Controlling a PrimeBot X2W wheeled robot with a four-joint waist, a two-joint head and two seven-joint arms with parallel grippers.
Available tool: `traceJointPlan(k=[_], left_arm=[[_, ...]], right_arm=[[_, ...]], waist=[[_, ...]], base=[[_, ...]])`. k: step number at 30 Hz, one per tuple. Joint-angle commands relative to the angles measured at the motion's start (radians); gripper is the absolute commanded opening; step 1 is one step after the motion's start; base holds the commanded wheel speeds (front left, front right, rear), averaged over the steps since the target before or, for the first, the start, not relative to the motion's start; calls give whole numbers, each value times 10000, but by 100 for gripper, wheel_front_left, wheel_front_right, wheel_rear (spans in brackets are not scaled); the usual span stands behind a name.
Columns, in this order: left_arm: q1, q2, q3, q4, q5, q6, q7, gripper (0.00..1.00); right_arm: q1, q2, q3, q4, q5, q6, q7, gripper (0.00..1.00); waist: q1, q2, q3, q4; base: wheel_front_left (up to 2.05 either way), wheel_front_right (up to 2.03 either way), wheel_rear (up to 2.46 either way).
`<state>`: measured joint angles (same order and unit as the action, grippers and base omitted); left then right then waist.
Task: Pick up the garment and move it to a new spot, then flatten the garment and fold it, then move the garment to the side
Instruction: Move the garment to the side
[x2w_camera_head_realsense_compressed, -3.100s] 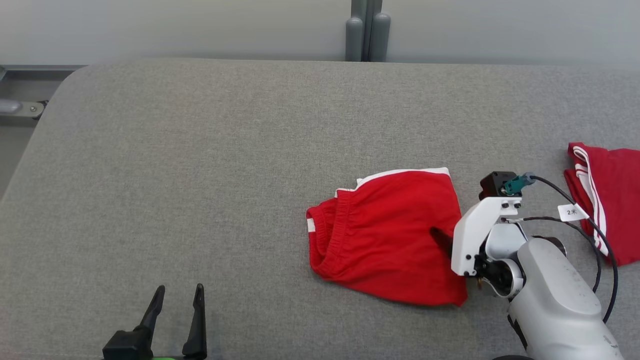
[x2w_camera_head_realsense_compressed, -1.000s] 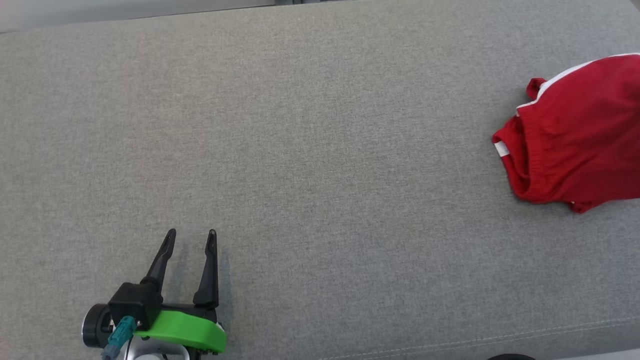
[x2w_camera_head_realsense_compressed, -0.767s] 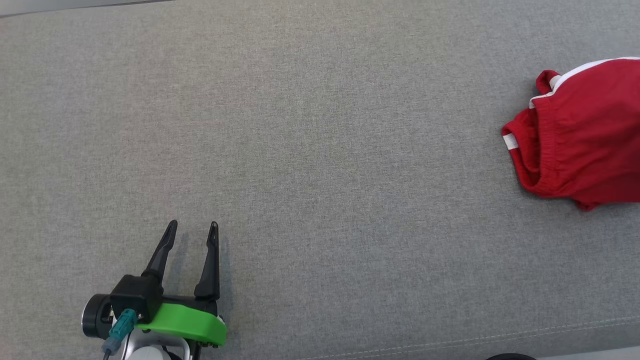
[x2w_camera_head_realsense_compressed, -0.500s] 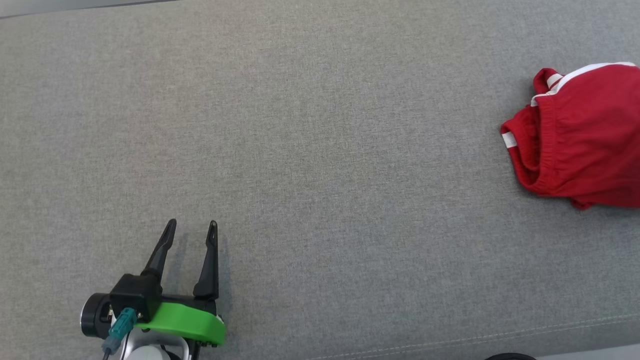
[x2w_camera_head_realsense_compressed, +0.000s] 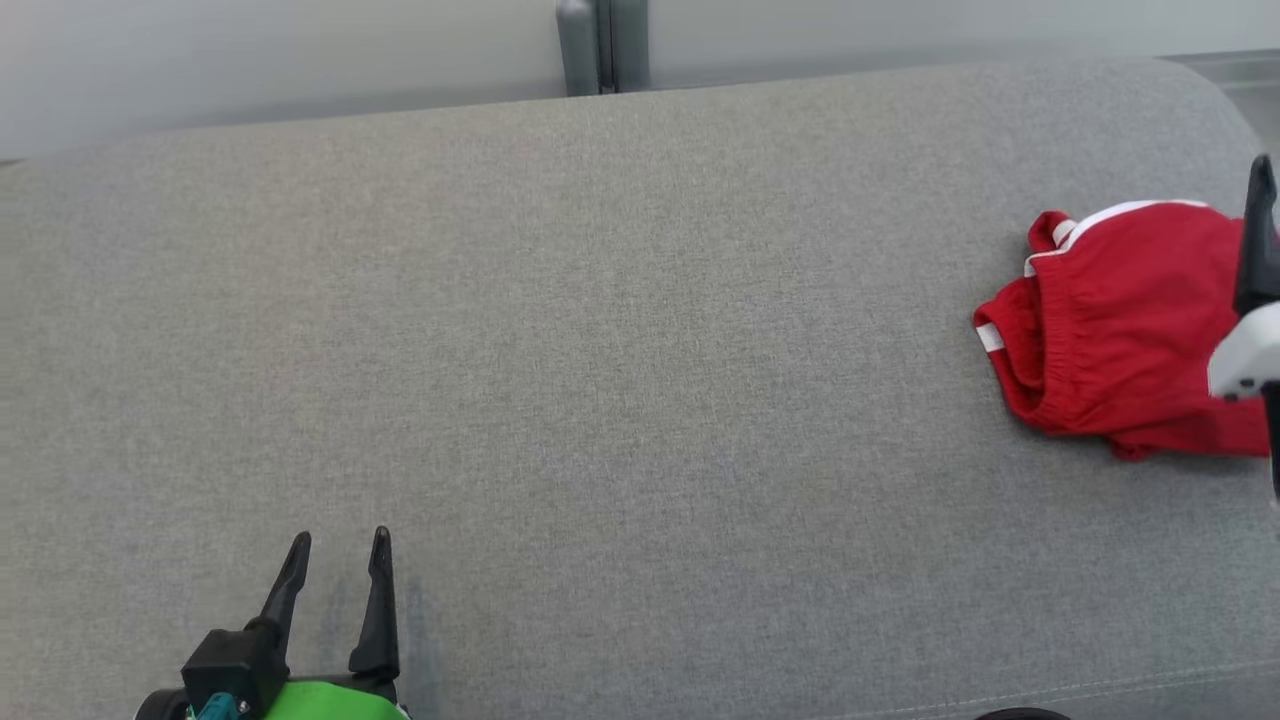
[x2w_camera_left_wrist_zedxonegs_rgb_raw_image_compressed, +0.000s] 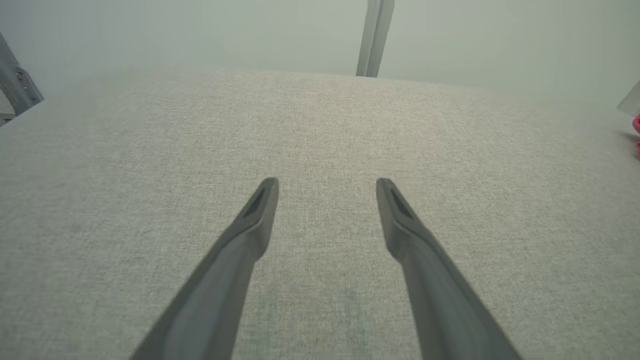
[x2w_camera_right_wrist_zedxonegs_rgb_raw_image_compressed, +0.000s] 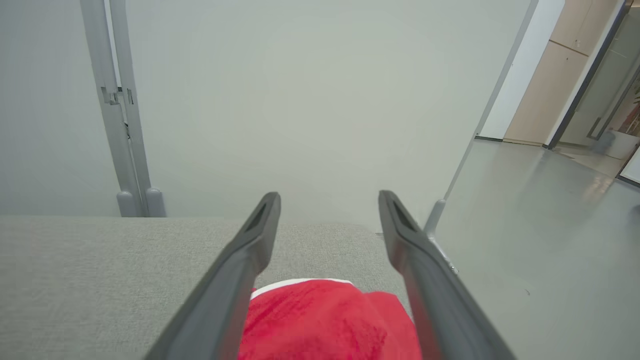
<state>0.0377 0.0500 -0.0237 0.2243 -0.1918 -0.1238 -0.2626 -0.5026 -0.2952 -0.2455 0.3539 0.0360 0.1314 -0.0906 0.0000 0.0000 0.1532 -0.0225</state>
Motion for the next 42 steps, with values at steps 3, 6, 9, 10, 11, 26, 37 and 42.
traceJointPlan(k=[3,6,9,10,11,26,37,42], left_arm=[[342,22,179,261,-151,149,-22,100],[421,38,378,571,-154,210,-22,100],[455,121,571,783,-185,198,-22,100],[429,163,614,784,-141,176,-22,100],[402,194,657,783,-110,157,-22,100],[-421,137,322,787,46,-38,-22,100],[-621,82,253,1026,-130,-69,-22,100],[-596,68,223,1085,-189,-71,-22,100]], right_arm=[[1442,395,-135,-1007,590,-15,-173,100],[2626,752,-89,-1627,969,-15,-384,100],[3565,1135,123,-1711,564,-13,-856,100],[3801,1336,236,-1636,510,-13,-1002,100],[4043,1501,358,-1541,382,-12,-1144,100],[4538,2425,1030,-1100,-667,-16,-1744,100],[4339,2436,954,-756,-852,-16,-1747,100],[4258,2436,960,-562,-851,-16,-1748,100]], waist=[[0,0,-1113,587],[0,0,-1391,793],[0,0,-1591,906],[0,0,-1633,945],[0,0,-1676,977],[0,0,-1593,749],[0,0,-1519,658],[0,0,-1505,682]], base=[[0,0,0],[0,0,0],[0,0,0],[0,0,0],[0,0,0],[0,0,0],[0,0,0],[0,0,0]])
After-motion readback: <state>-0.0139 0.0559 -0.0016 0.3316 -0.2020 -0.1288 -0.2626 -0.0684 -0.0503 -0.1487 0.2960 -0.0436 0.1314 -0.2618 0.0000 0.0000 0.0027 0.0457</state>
